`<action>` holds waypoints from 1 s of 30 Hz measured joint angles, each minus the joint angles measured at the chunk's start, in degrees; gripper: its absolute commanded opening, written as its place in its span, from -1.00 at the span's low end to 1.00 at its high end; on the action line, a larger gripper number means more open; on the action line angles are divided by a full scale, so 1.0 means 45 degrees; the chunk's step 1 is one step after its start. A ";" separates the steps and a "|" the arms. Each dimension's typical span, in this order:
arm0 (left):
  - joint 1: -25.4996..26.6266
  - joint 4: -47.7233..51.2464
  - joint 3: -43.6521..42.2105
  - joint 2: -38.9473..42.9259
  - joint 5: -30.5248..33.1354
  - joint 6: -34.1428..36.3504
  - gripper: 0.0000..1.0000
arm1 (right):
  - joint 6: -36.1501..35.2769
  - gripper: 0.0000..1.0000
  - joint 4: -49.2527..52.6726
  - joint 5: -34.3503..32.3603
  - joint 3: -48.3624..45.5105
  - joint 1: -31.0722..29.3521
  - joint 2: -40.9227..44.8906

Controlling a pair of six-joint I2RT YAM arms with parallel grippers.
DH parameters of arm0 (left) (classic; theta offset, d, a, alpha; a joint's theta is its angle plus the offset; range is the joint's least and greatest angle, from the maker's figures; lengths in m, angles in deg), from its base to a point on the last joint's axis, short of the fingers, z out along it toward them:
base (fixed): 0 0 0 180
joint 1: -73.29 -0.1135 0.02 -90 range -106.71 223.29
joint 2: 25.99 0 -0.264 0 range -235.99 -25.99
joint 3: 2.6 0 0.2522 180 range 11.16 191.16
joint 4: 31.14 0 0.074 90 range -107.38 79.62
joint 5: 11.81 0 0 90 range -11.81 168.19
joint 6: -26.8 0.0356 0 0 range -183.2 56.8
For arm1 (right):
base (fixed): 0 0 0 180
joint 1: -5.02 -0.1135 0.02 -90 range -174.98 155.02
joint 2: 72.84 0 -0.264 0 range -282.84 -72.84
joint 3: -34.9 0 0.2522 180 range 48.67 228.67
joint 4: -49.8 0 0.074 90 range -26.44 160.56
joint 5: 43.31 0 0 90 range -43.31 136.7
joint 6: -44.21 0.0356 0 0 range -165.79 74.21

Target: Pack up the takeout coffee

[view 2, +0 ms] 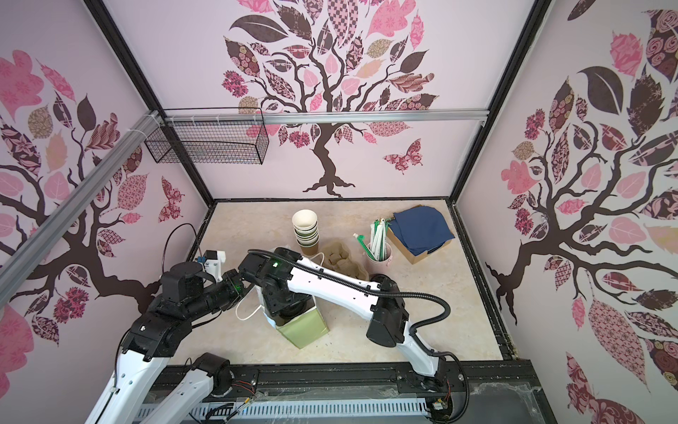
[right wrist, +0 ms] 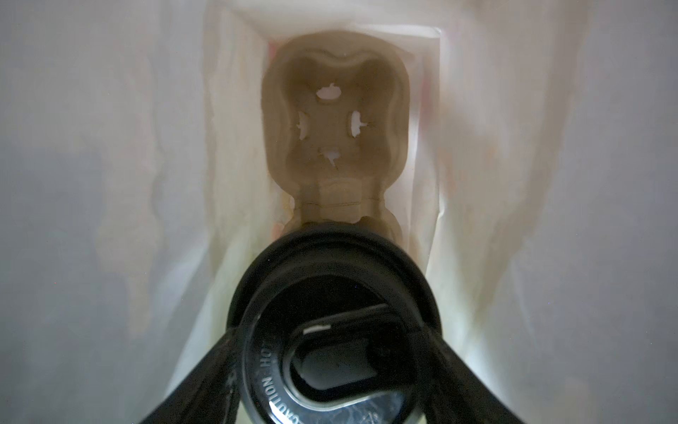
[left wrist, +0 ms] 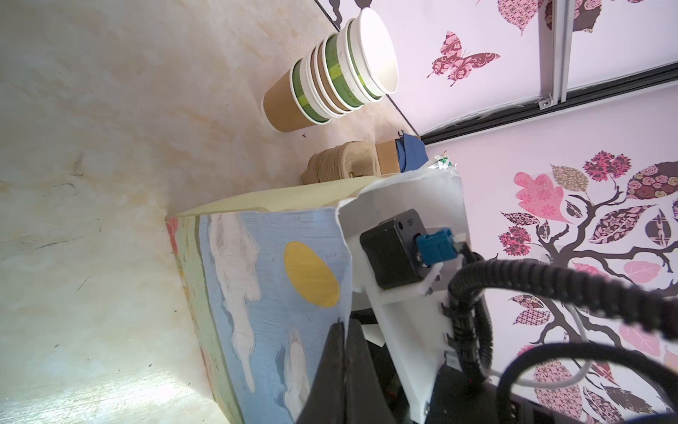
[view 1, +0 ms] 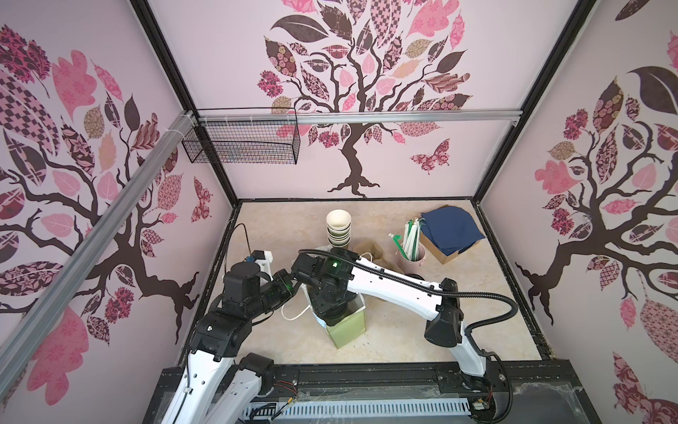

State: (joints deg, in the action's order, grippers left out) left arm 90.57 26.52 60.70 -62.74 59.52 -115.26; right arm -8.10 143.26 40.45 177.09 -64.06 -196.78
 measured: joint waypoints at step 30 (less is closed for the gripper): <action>0.0000 -0.0209 0.0223 0.0039 -0.0155 0.0010 -1.00 | -0.0670 0.08 -0.0865 -0.1195 0.0214 -0.0296 0.1078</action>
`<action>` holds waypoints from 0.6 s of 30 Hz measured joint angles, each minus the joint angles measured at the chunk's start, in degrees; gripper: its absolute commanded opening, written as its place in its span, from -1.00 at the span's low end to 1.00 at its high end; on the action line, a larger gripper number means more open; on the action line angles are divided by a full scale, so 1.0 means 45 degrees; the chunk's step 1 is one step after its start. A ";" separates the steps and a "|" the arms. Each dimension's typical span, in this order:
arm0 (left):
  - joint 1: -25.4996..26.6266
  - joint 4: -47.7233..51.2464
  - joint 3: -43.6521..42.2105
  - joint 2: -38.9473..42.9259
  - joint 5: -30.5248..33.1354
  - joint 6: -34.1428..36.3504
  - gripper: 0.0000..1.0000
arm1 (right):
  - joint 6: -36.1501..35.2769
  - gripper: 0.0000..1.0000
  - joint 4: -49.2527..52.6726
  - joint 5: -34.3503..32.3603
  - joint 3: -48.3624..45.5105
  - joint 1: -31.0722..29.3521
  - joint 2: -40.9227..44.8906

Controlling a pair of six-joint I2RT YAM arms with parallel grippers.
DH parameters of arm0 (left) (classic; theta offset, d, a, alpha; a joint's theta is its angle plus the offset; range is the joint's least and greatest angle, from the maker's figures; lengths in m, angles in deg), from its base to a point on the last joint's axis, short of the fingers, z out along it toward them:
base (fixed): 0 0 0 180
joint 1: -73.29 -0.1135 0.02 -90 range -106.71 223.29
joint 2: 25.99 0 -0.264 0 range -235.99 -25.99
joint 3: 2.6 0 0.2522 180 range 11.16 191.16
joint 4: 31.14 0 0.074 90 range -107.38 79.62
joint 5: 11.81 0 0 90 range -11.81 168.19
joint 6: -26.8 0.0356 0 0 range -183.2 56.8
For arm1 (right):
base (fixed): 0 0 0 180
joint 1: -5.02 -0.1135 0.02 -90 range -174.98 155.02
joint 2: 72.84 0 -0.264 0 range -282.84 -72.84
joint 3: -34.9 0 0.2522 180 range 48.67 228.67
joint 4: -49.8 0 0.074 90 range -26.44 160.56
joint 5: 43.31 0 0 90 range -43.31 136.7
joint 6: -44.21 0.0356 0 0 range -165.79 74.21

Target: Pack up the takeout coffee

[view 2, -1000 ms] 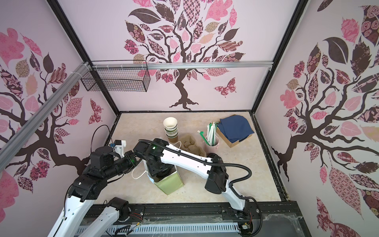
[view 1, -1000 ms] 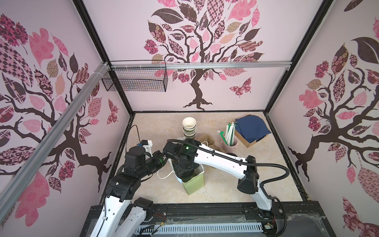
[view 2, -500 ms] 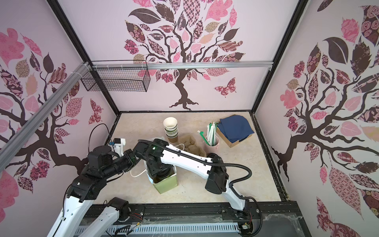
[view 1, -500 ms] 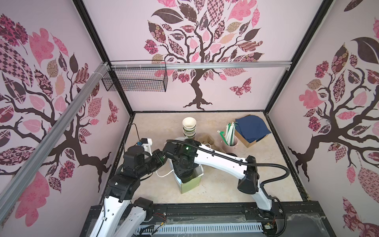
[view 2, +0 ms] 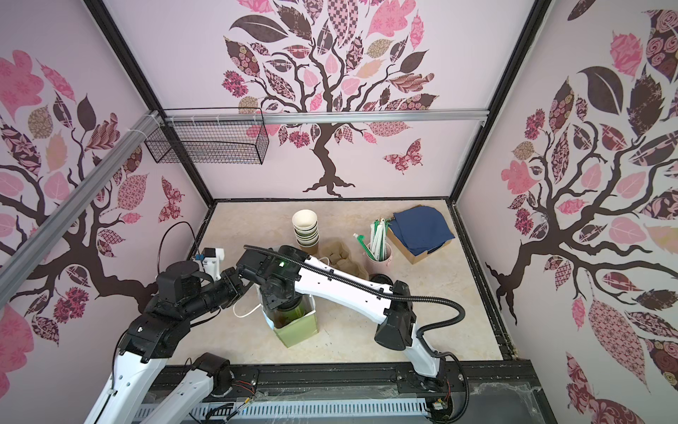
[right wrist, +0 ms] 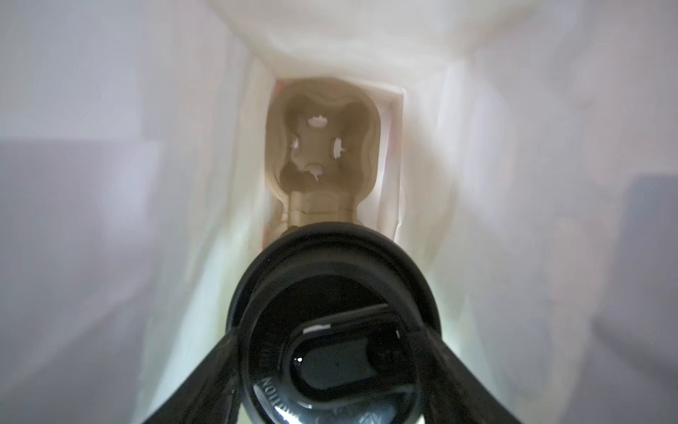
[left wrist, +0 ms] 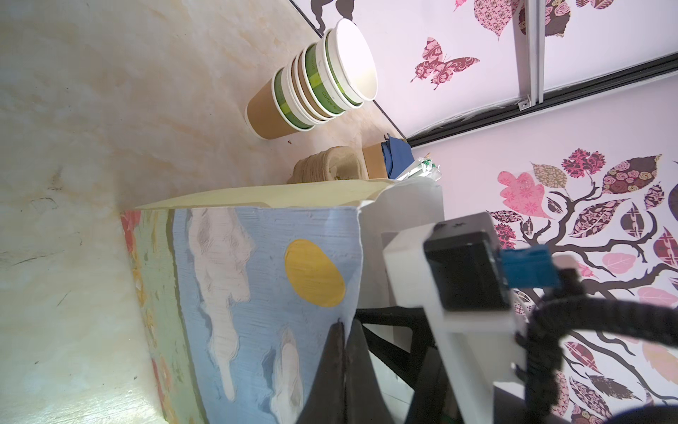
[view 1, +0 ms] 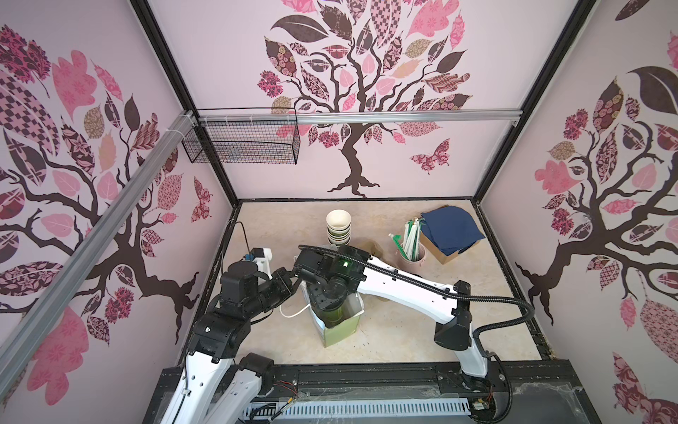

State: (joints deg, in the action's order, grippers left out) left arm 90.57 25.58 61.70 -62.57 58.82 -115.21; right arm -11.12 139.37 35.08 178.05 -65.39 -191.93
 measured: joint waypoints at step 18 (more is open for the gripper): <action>0.0000 0.0087 0.0000 -0.0039 0.0053 0.0005 -1.00 | 0.0248 0.08 -0.0753 -0.0039 -0.1025 -0.0019 0.0894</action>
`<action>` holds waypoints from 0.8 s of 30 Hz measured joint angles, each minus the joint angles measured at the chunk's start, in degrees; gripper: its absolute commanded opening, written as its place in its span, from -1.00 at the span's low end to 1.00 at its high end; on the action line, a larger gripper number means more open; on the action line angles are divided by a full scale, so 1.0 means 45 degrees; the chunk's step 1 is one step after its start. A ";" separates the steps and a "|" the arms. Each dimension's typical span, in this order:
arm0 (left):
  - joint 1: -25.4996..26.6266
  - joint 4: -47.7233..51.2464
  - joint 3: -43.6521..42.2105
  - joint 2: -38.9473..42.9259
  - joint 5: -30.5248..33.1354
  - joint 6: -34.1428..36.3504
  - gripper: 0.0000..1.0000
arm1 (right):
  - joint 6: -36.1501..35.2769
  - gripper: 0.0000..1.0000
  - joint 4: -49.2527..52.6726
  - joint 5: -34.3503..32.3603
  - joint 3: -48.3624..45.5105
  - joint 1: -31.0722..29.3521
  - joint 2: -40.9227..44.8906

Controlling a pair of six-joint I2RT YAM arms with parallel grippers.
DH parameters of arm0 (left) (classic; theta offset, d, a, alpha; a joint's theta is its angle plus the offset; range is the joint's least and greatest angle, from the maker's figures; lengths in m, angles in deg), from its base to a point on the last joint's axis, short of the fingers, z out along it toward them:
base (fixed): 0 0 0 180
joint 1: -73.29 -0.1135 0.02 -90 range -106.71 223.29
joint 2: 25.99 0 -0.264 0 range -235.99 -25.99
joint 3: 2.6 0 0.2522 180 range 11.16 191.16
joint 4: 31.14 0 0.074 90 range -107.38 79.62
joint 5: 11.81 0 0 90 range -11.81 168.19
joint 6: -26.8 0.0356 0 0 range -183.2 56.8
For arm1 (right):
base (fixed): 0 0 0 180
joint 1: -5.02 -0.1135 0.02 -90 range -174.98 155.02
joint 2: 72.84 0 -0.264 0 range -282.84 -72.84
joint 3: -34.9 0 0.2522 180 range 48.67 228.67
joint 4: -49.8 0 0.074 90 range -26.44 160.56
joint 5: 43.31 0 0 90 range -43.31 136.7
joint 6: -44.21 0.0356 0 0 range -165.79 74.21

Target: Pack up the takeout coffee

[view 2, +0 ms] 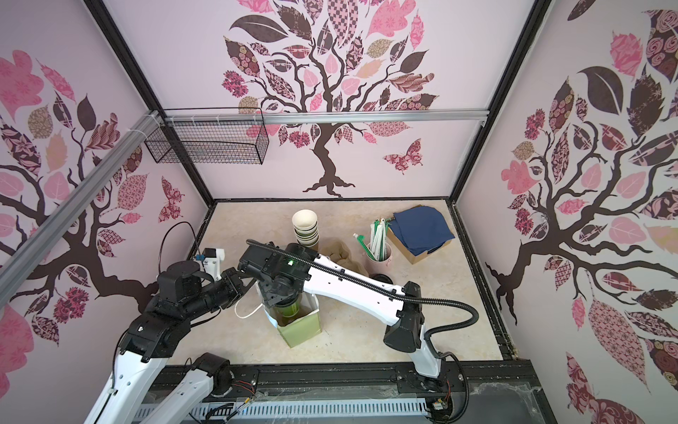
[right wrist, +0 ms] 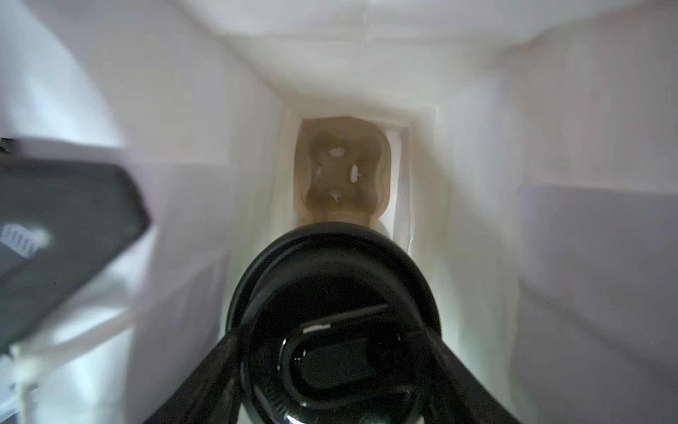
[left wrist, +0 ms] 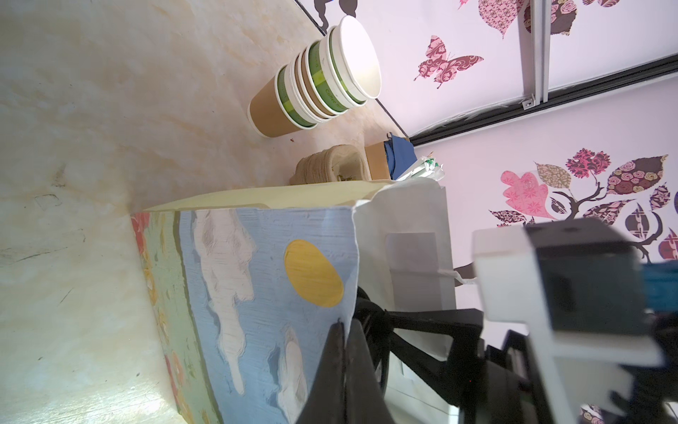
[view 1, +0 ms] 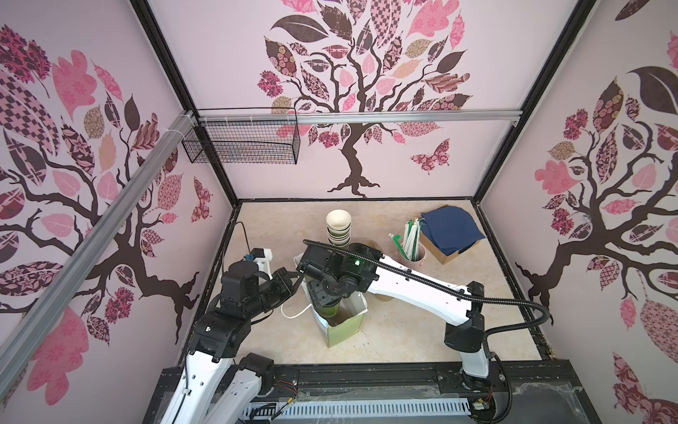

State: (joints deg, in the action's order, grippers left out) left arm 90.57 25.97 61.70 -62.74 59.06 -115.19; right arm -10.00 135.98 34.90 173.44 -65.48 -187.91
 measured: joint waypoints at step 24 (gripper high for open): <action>0.0000 0.0194 -0.0015 0.0277 0.0583 -0.0209 -1.00 | -0.0019 0.11 -0.2273 0.0583 -0.3997 0.0000 0.0811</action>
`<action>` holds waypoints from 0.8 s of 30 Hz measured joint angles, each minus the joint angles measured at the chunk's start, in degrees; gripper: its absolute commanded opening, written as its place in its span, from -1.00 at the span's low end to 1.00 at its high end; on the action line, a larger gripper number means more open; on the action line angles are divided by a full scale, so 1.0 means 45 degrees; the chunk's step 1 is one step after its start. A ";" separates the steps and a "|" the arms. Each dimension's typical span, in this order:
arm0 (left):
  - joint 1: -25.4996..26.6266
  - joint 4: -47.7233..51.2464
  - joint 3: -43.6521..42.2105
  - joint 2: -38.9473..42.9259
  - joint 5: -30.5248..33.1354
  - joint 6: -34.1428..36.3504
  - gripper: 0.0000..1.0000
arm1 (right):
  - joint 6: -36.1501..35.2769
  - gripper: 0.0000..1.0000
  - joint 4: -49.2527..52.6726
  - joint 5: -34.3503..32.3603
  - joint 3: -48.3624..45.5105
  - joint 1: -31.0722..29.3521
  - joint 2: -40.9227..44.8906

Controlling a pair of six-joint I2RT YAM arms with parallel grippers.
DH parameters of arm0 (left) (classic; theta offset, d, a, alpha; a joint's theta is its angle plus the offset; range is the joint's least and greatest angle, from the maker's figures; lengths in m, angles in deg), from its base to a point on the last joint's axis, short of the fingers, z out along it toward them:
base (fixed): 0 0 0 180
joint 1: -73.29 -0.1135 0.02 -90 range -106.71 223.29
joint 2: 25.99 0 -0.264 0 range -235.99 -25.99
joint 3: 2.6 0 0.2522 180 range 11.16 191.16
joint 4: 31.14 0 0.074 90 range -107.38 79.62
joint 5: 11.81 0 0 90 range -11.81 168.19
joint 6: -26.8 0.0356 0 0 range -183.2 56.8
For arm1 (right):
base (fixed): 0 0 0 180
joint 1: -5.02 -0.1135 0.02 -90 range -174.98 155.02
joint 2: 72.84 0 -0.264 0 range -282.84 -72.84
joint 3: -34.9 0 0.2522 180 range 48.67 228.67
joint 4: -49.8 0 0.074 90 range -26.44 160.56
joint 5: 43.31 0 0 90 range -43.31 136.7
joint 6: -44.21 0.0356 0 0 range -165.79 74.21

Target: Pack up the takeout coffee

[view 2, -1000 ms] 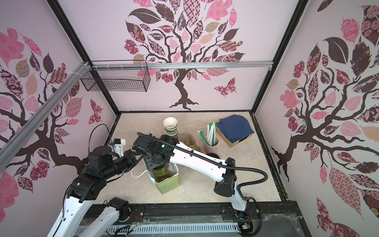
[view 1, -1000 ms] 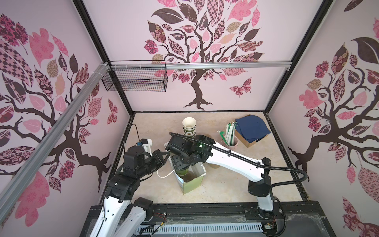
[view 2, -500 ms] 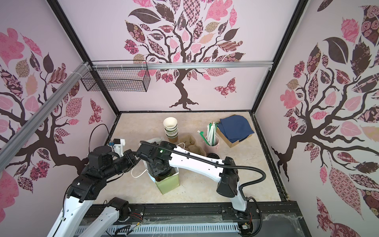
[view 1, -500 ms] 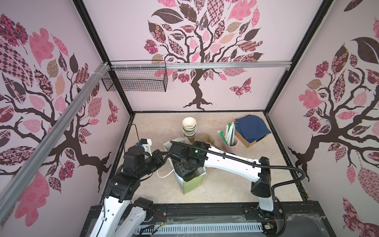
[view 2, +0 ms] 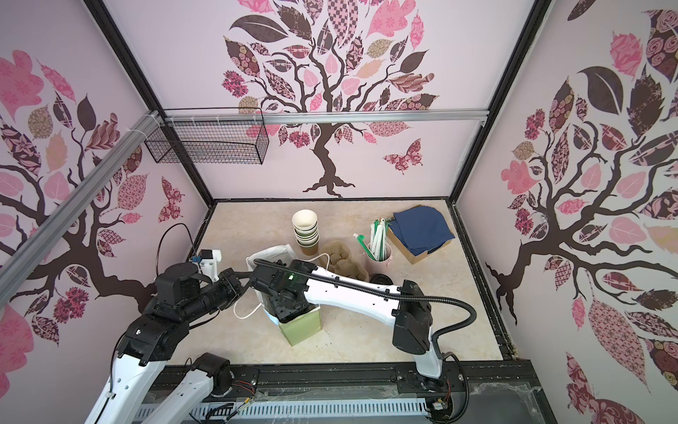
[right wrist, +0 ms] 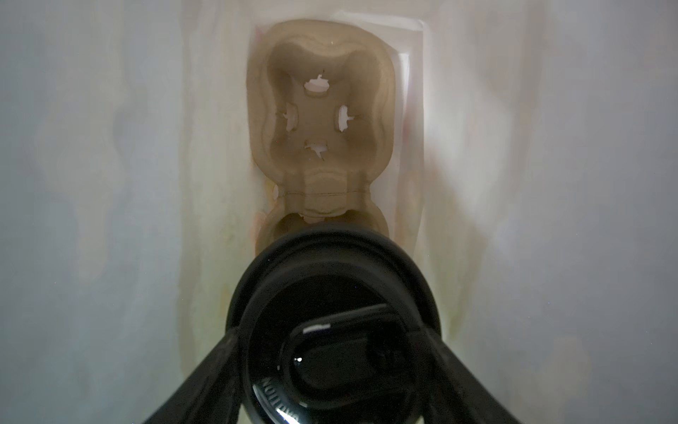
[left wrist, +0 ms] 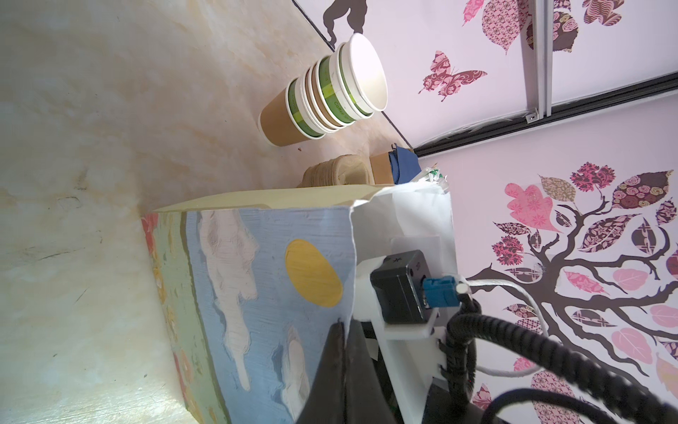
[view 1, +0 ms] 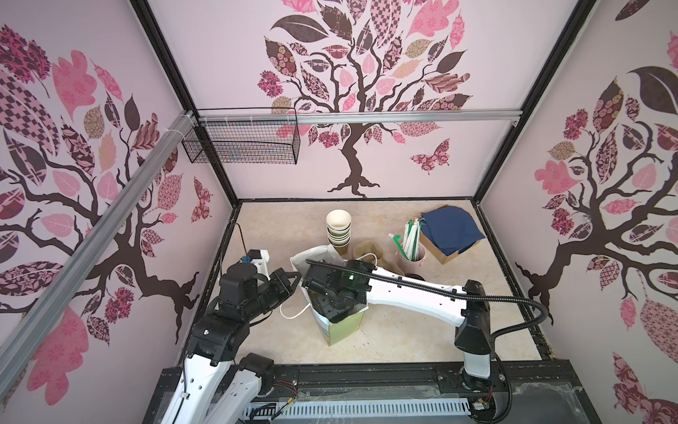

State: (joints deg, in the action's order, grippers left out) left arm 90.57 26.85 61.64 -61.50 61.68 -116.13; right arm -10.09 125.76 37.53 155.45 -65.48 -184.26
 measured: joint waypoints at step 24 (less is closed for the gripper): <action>0.0000 0.0568 -0.0146 0.0539 0.1035 -0.0908 -1.00 | -0.0573 0.10 -0.1651 0.0185 -0.1486 0.0015 0.0374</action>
State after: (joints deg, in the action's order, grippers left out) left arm 90.57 29.40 60.98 -59.07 66.34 -120.22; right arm -12.67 118.32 38.36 148.76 -65.41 -182.57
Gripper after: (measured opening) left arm 0.051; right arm 0.691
